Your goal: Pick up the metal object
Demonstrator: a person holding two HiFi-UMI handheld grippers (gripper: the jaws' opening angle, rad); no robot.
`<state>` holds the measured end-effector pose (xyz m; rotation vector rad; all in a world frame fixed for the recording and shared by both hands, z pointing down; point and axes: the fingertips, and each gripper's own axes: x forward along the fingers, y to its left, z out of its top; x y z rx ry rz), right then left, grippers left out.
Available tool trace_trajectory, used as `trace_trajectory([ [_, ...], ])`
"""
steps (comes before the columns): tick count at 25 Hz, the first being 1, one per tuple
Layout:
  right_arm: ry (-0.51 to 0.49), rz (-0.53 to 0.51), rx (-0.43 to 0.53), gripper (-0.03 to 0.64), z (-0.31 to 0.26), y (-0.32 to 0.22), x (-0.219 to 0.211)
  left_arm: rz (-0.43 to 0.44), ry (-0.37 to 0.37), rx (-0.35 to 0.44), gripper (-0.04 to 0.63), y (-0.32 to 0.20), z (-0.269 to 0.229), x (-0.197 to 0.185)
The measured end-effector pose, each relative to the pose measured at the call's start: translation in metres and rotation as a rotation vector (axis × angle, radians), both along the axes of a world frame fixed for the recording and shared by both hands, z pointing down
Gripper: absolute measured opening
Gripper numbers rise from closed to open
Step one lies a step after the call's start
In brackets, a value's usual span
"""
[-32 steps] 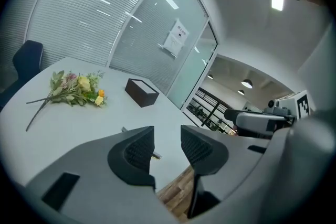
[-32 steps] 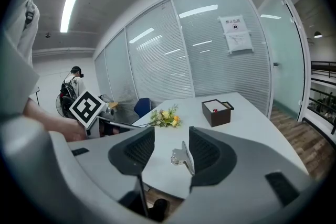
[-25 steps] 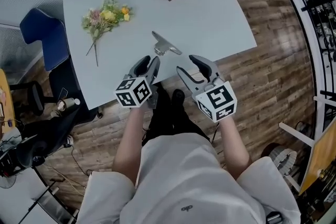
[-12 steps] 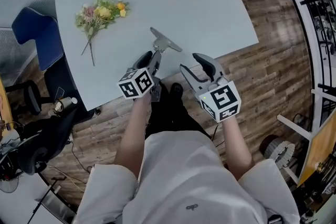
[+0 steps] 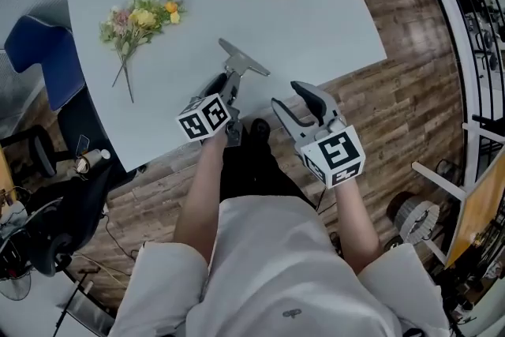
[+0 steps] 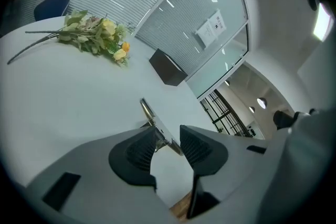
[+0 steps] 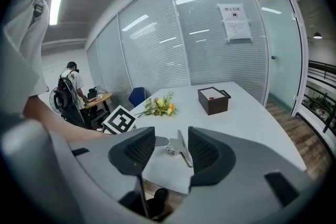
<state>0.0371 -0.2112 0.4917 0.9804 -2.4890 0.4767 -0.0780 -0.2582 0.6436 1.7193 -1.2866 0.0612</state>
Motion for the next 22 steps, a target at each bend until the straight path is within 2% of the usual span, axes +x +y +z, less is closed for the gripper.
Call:
trace_trajectory([
  [7, 0.01, 0.021, -0.017, 0.19, 0.006, -0.002, 0.001, -0.01, 0.093, -0.038, 0.155, -0.011, 0.012, 0.005],
  [22, 0.016, 0.053, -0.033, 0.187, 0.01, -0.008, 0.005, -0.022, 0.178, -0.075, 0.118, -0.023, 0.025, 0.009],
])
